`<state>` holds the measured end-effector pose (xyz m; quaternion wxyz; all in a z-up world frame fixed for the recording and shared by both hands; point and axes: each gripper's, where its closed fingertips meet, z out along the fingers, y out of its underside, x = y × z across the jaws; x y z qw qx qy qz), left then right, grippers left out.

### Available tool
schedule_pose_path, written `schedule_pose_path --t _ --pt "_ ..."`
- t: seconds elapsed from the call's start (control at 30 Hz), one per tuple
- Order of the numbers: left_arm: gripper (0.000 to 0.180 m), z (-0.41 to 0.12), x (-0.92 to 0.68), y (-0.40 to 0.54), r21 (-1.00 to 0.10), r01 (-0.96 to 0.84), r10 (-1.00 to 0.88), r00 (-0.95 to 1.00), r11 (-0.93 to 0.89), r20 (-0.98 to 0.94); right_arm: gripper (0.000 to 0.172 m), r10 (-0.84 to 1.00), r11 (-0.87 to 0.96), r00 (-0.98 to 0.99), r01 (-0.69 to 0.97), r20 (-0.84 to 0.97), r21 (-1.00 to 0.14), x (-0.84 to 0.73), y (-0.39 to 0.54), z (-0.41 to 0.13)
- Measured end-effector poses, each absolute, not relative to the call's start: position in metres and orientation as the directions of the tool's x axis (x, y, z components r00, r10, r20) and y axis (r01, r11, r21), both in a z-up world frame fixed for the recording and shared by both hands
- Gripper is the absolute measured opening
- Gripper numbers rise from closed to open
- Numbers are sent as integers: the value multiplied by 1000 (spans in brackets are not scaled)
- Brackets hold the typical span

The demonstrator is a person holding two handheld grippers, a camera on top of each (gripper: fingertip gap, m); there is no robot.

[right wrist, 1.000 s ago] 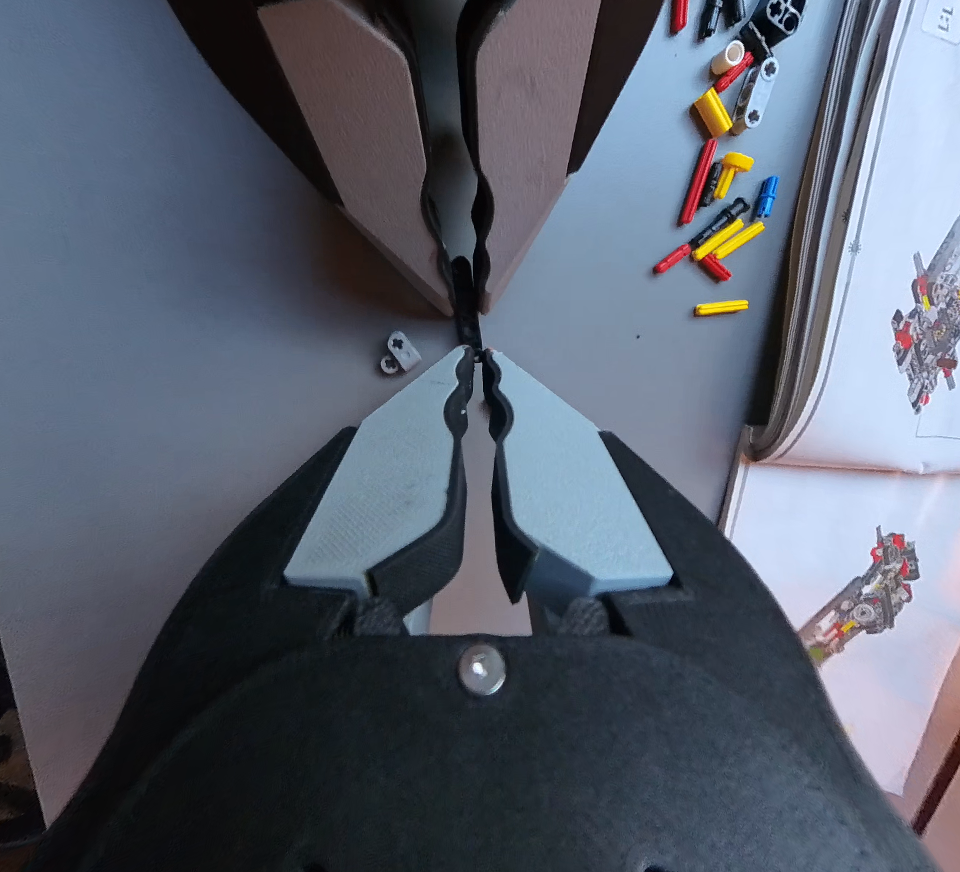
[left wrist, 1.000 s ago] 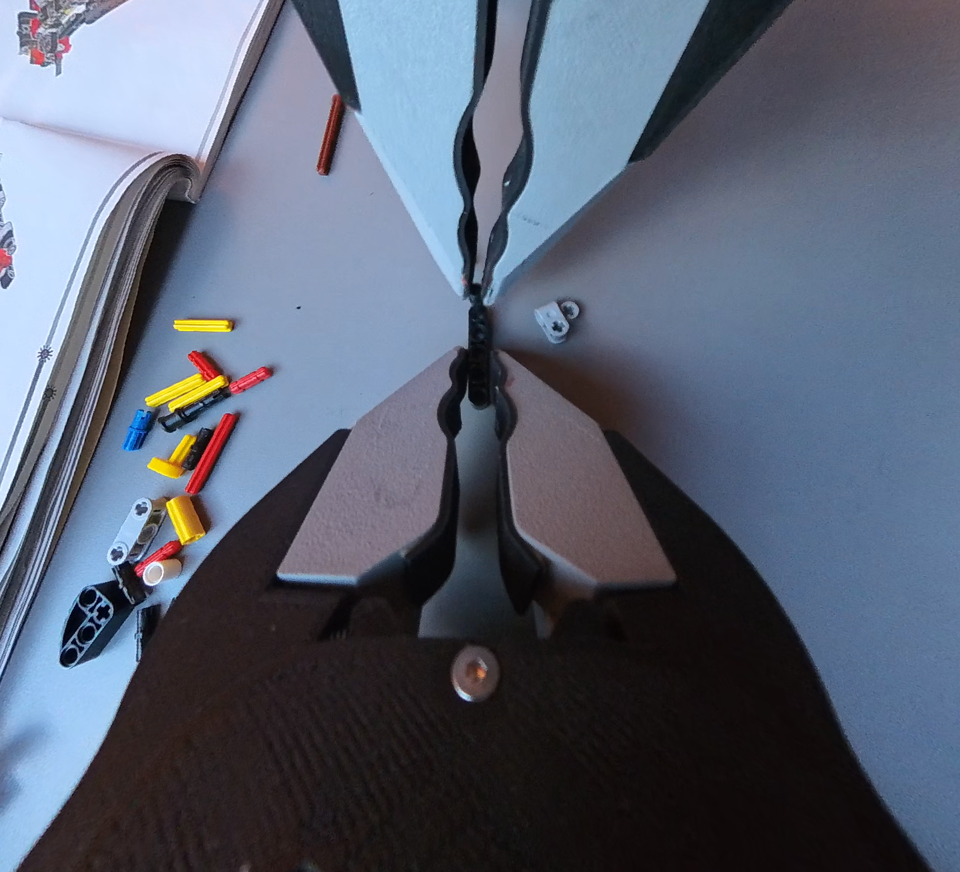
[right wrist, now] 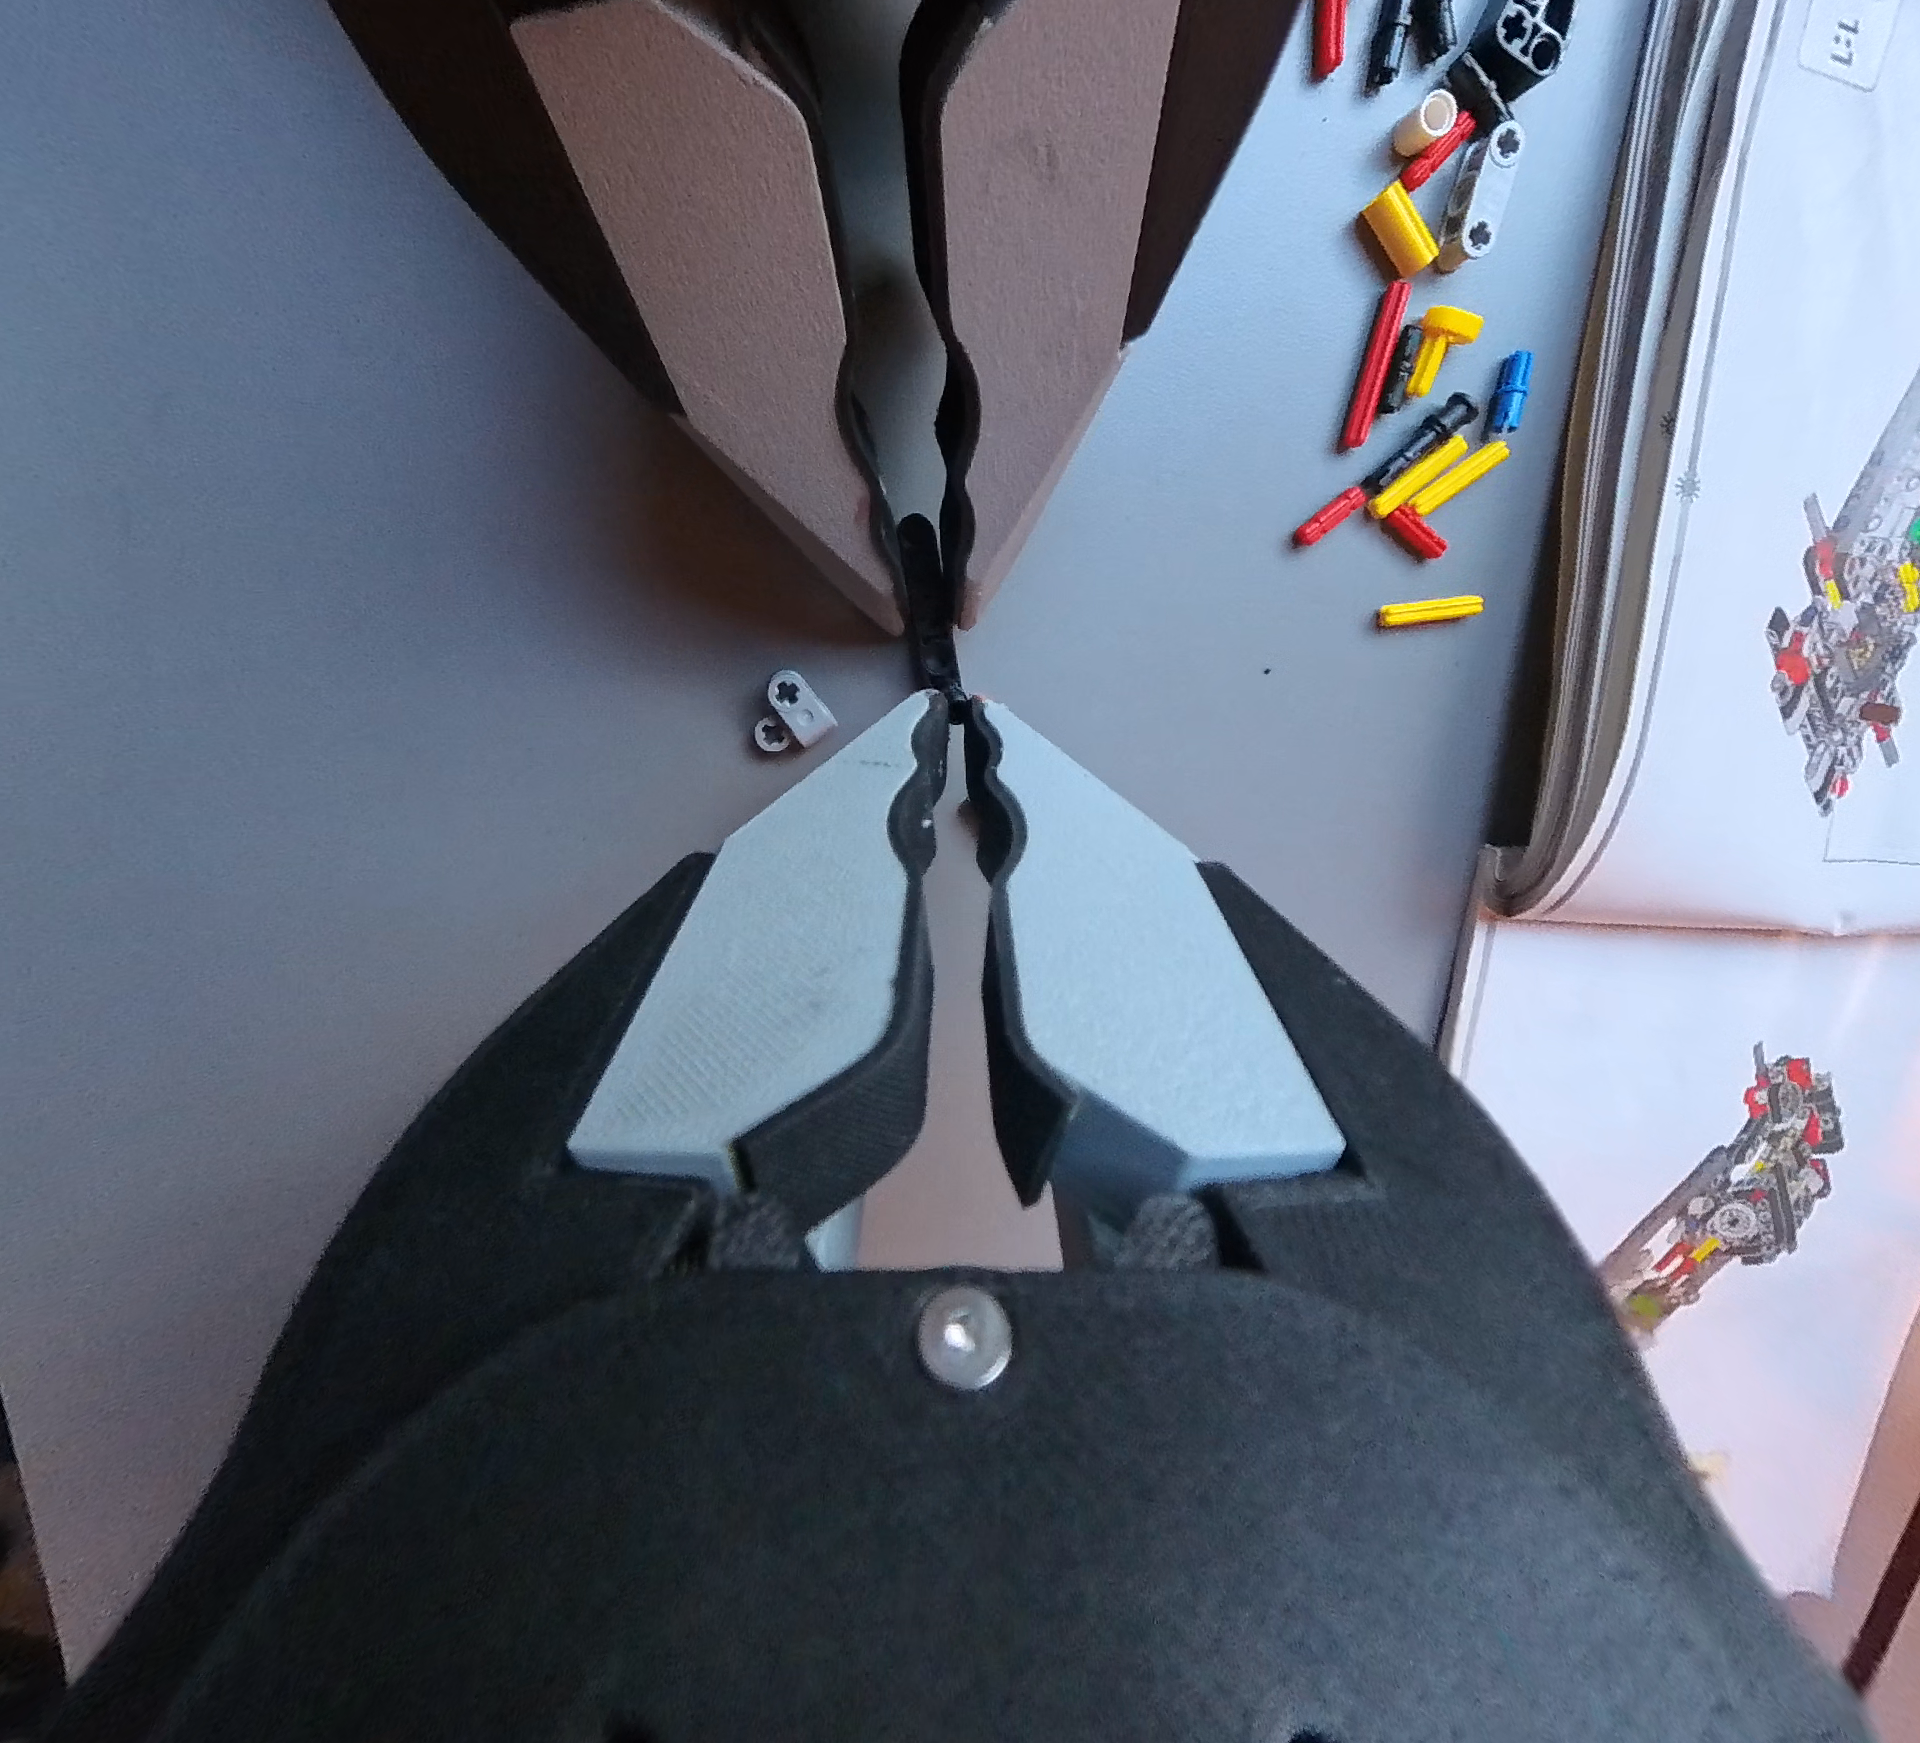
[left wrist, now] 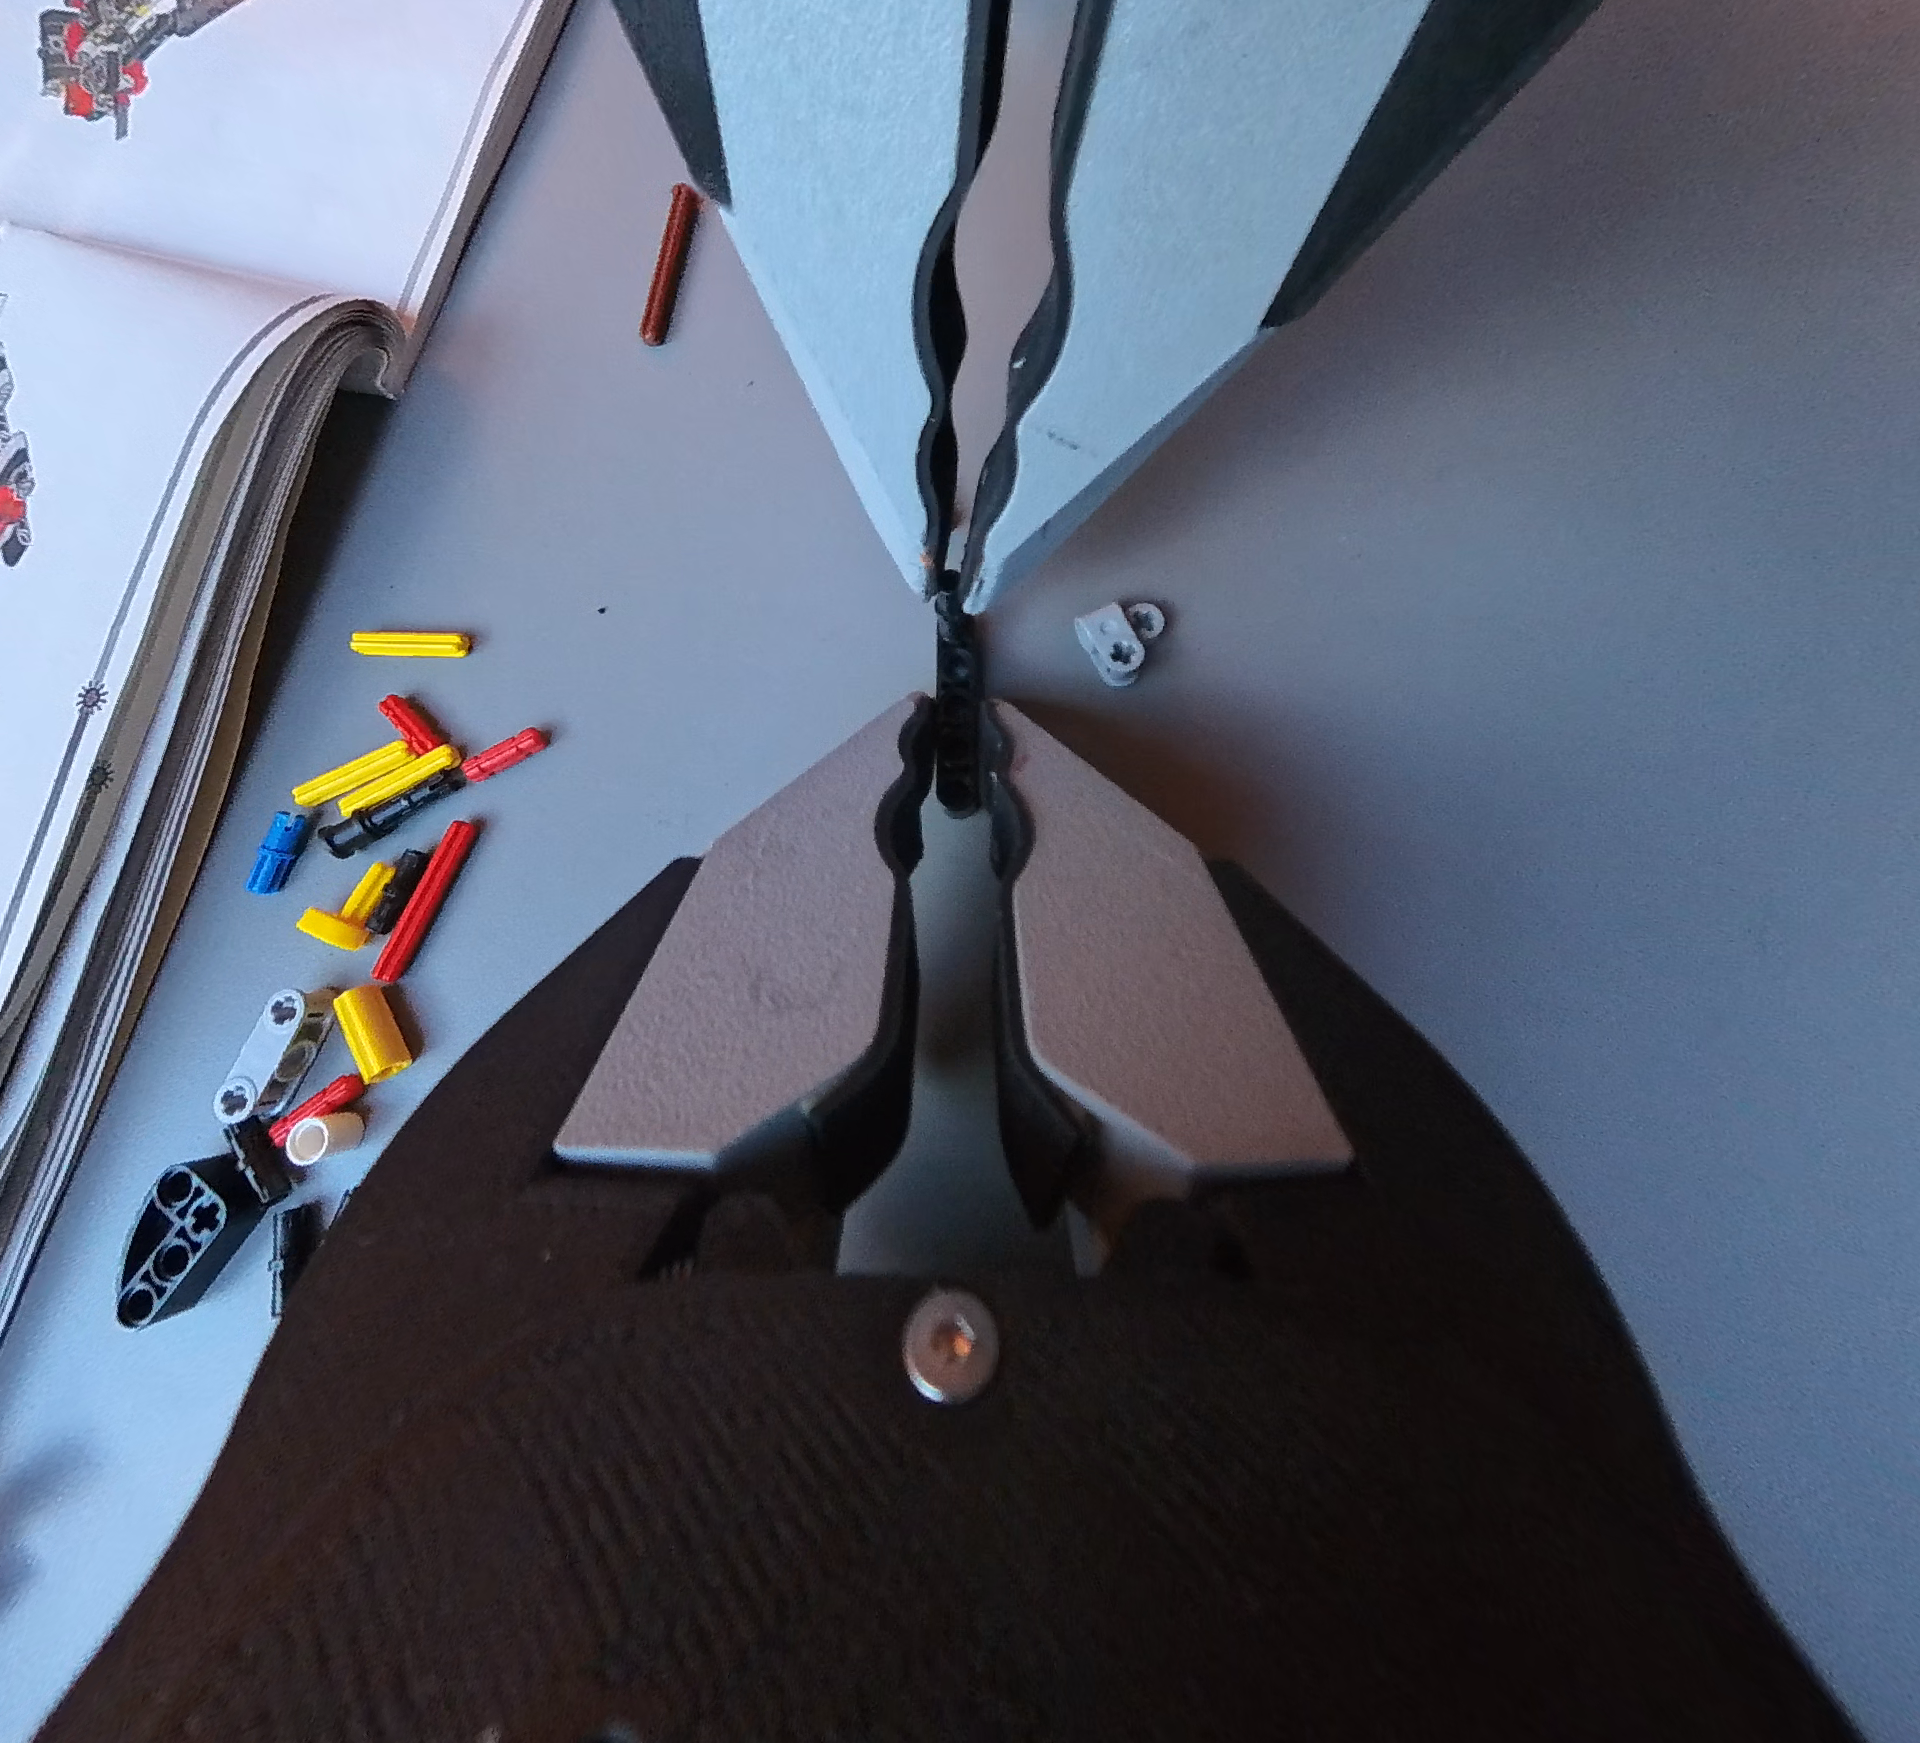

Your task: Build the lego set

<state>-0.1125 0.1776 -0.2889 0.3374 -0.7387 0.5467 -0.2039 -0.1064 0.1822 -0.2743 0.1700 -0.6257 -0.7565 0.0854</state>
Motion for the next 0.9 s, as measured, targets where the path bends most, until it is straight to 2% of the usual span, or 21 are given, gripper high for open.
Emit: schedule_pose_path --t 0.17,0.47,0.6,0.67,0.9 --pt "6 -289 -112 178 -722 -670 -945 320 -174 -68 0 969 235 -197 925 151 -297 -100 181 -277" --pt "6 -289 -112 178 -721 -671 -944 321 -174 -71 0 975 214 -181 923 131 -318 -106 182 -275" --pt "6 -288 -113 179 -722 -671 -941 328 -169 -85 0 993 117 -105 908 53 -403 -105 181 -271" --pt "12 -286 -113 180 -730 -661 -938 336 -172 -83 0 998 56 -59 883 9 -465 -106 179 -264" --pt "14 -268 -111 182 -804 -570 -931 361 -168 -62 0 994 -101 56 781 -91 -617 -106 180 -251"
